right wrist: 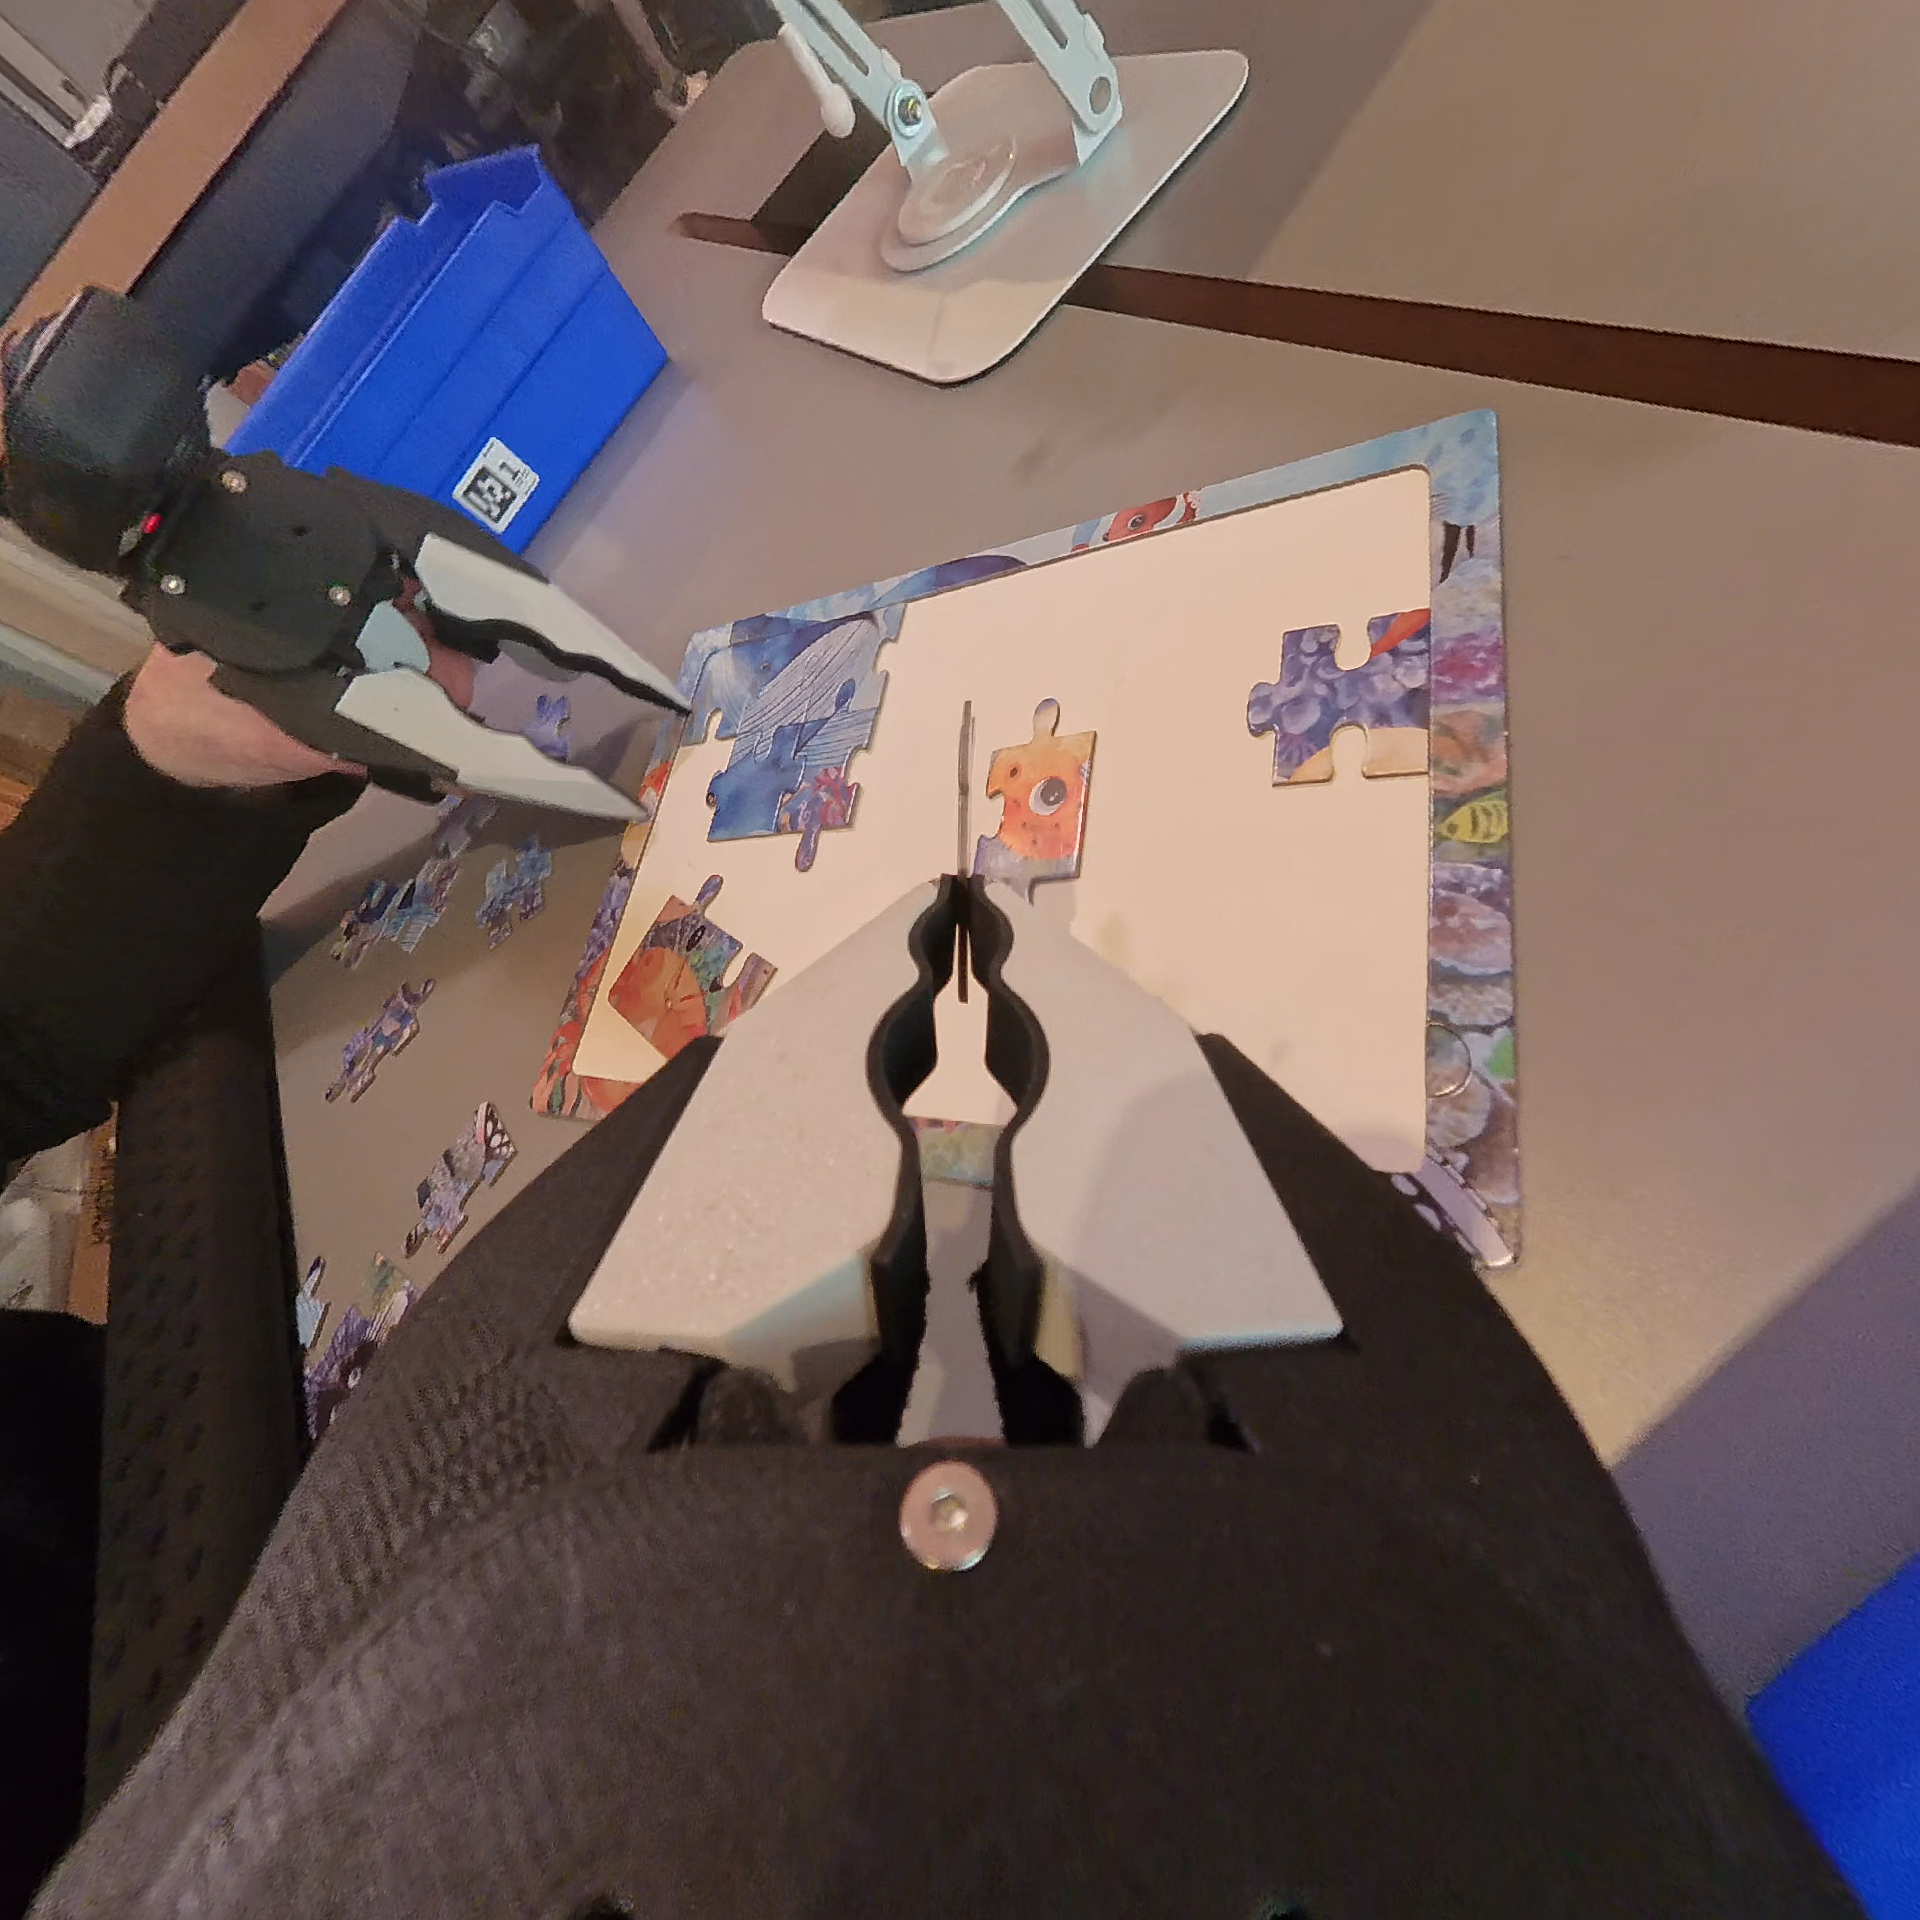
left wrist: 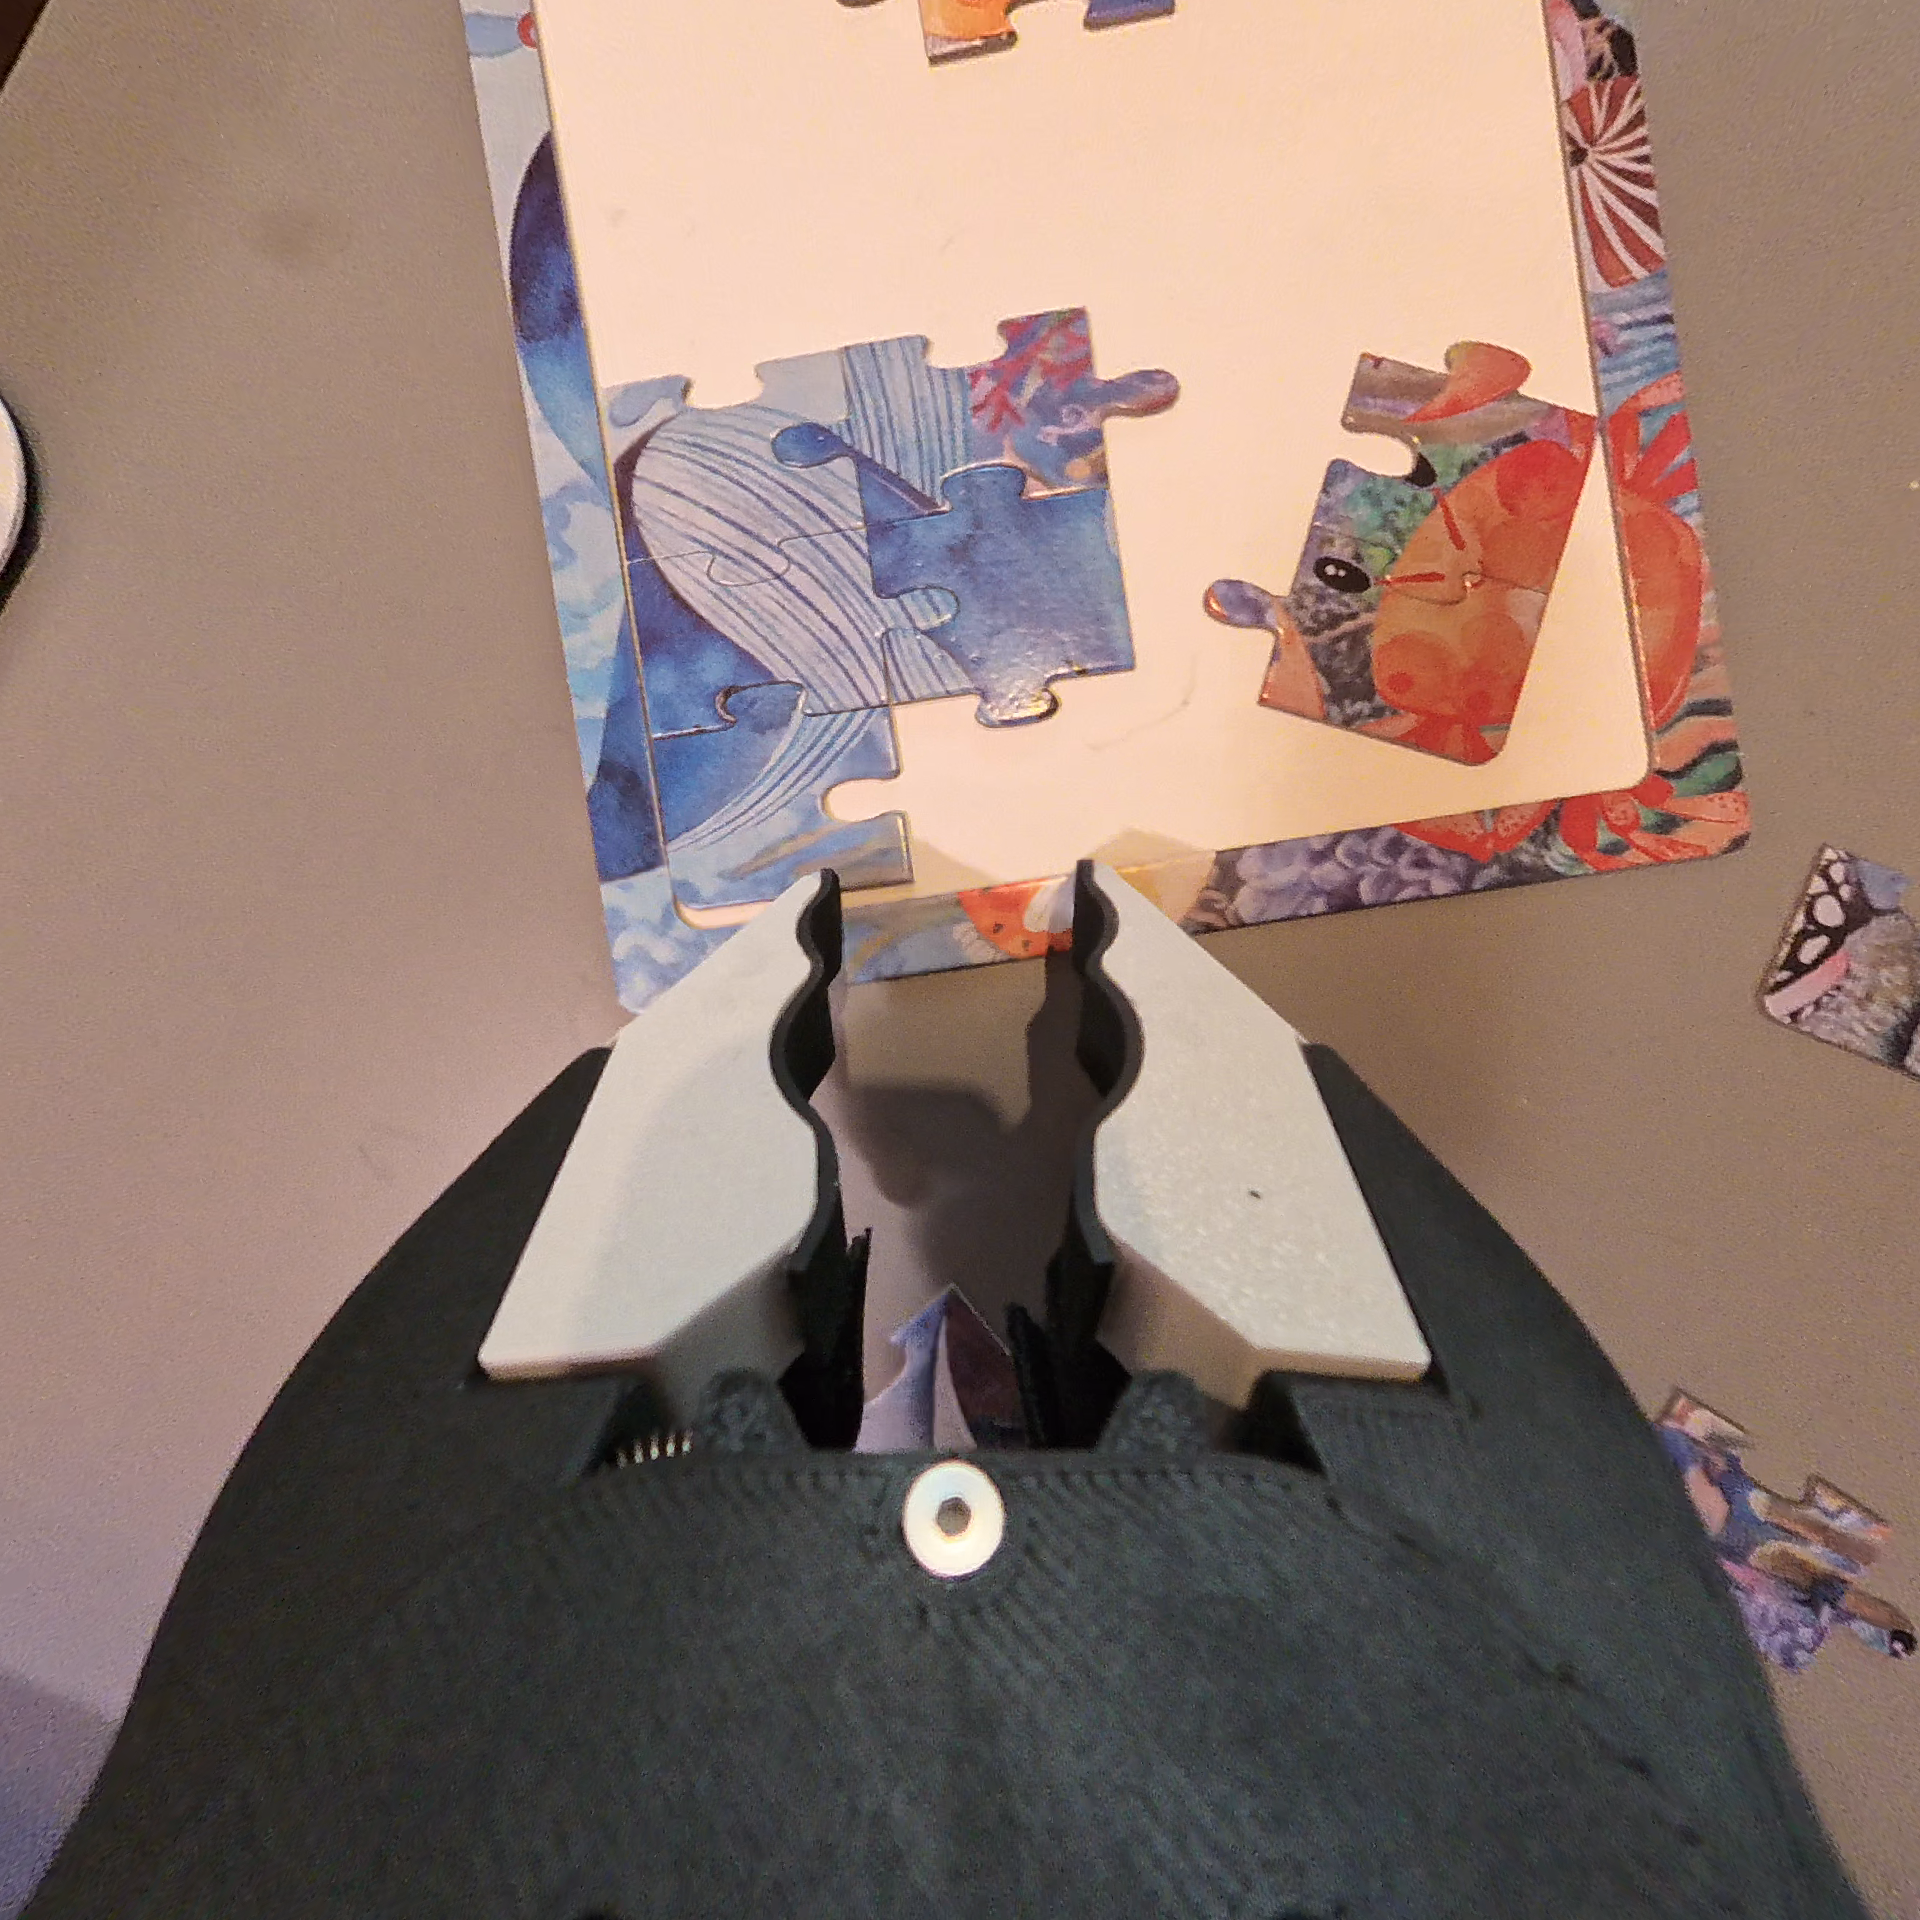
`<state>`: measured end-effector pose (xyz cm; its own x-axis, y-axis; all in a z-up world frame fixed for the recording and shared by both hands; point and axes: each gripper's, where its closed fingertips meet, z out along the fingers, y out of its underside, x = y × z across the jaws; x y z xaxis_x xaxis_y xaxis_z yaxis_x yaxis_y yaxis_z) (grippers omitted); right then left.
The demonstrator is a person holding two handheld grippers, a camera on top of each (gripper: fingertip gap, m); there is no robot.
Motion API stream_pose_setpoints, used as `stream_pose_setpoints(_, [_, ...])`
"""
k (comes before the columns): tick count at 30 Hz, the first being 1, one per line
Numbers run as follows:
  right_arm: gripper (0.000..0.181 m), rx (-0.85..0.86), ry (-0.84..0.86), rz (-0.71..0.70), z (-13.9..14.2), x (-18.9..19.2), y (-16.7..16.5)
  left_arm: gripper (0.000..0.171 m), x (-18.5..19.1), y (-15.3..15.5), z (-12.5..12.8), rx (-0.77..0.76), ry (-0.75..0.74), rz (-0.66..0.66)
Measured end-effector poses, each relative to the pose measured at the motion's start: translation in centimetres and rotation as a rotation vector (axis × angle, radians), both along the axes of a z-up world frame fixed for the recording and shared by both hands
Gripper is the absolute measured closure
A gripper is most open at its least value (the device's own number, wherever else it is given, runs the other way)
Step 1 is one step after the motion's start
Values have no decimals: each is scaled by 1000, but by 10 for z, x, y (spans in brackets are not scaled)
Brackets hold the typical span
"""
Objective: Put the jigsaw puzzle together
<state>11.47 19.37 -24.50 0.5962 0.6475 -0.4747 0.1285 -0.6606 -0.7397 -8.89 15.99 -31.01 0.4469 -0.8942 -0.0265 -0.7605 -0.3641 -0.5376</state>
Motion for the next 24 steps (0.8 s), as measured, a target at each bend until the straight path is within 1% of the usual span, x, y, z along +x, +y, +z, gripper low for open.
stream_pose_setpoints(3, [181, -10, 10, 36, 1, -2, -6, 134, -1, 11, -1, 32, 7, 14])
stream_pose_setpoints(5, [181, -28, 15, 73, 0, -6, -12, 132, -2, 13, -1, 23, 0, 27])
stream_pose_setpoints(8, [181, -56, 36, 121, -1, -13, -19, 130, -3, 20, 0, 60, 5, 44])
stream_pose_setpoints(12, [181, -82, 71, 175, 2, -20, -29, 135, -18, 46, 4, 206, 80, 109])
stream_pose_setpoints(17, [181, -93, 70, 257, 4, -25, -44, 130, -34, 59, 8, 253, 107, 169])
stream_pose_setpoints(19, [181, -83, 60, 281, 7, -23, -50, 130, -29, 55, 15, 246, 74, 156])
stream_pose_setpoints(20, [181, -74, 59, 282, 10, -20, -51, 128, -22, 47, 18, 214, 46, 131])
stream_pose_setpoints(22, [181, -56, 50, 272, 13, -14, -51, 128, 4, 27, 27, 179, -41, 27])
stream_pose_setpoints(24, [181, -46, 52, 262, 17, -7, -50, 129, 32, 0, 32, 112, -107, -75])
